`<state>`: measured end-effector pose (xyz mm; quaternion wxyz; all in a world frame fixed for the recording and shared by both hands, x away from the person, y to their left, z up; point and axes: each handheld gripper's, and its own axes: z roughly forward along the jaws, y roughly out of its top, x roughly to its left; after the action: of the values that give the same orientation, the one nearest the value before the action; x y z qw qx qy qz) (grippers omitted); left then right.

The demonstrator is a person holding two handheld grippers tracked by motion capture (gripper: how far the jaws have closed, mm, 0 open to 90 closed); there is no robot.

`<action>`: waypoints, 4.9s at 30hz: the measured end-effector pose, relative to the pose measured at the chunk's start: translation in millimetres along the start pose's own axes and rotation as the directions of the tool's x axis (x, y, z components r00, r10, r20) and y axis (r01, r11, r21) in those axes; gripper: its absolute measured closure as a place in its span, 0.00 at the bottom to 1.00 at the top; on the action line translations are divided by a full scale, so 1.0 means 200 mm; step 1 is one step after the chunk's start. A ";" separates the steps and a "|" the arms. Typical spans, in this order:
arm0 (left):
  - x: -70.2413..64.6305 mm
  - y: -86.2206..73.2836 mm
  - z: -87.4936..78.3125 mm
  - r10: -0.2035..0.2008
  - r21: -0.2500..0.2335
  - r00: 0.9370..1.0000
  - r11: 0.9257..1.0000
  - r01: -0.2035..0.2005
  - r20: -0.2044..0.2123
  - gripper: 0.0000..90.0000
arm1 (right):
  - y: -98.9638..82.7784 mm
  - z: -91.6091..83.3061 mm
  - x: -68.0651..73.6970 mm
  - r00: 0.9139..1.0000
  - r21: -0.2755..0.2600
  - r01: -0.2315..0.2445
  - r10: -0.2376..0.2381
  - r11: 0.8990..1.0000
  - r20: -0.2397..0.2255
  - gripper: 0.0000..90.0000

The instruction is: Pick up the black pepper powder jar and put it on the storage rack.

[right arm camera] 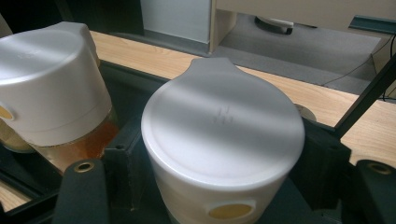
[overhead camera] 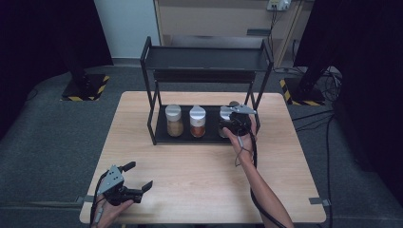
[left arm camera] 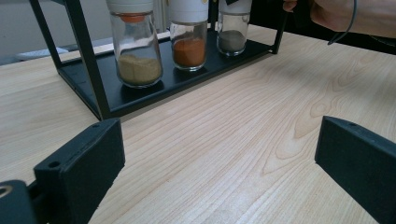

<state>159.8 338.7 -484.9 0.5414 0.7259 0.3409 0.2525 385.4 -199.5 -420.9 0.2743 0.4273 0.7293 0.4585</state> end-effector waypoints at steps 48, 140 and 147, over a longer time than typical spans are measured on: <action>0.00 0.00 0.01 0.001 0.004 1.000 1.000 -0.001 0.004 0.01 | 0.21 -0.37 -0.12 0.983 -0.134 0.076 -0.096 0.988 -0.158 0.07; 0.00 -0.02 -0.01 -0.017 -0.035 1.000 0.999 0.017 -0.004 0.00 | -0.64 -1.06 -0.39 0.962 -0.146 0.021 -0.060 0.989 -0.267 0.06; 0.01 -0.02 -0.02 -0.022 -0.041 1.000 0.999 0.022 -0.002 0.00 | -0.66 -1.04 -0.40 0.961 -0.135 0.015 -0.051 0.991 -0.271 0.06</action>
<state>157.3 342.8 -488.2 0.5586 0.7106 0.3440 0.2544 209.9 -388.8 -450.6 0.2060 0.3286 0.7355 0.5556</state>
